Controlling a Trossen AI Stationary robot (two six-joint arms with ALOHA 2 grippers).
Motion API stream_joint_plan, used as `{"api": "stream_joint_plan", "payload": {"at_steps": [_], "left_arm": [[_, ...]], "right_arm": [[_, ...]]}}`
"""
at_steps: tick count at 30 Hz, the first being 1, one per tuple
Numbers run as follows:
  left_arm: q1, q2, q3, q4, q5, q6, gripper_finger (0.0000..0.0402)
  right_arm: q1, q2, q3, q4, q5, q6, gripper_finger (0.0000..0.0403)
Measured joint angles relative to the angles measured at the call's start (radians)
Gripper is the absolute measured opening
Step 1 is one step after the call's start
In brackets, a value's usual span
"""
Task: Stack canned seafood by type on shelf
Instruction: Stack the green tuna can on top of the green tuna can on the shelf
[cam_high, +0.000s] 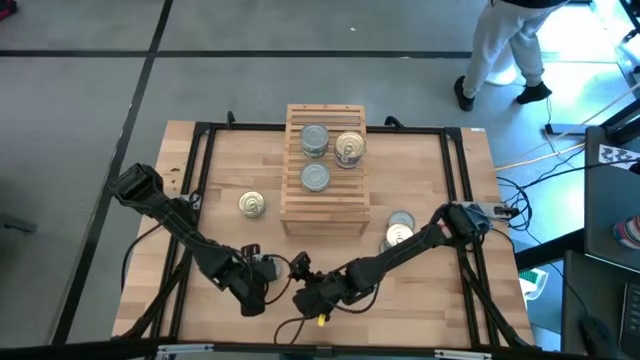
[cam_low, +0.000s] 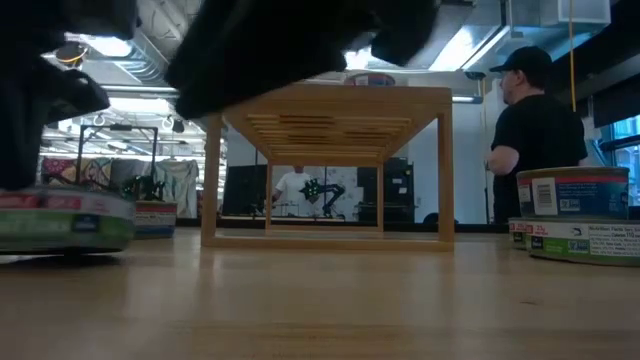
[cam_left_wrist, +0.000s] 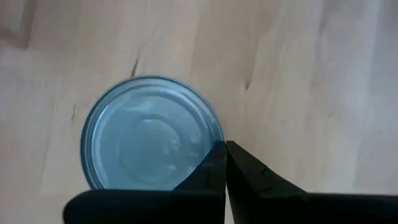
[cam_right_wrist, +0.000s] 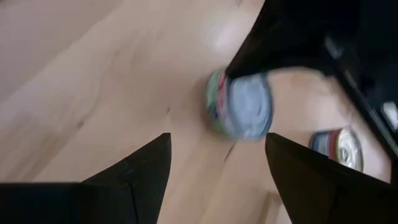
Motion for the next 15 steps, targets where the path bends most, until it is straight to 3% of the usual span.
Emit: {"api": "stream_joint_plan", "payload": {"at_steps": [9,15], "left_arm": [[0.042,0.000,0.000,0.081,0.000,0.040,0.0000],[0.063,0.000,0.000,0.086,0.000,0.036,0.0000]], "right_arm": [[0.006,0.066,0.000,0.036,0.075,-0.052,0.0257],[0.026,0.112,0.000,0.089,0.222,-0.096,0.0257]]}}
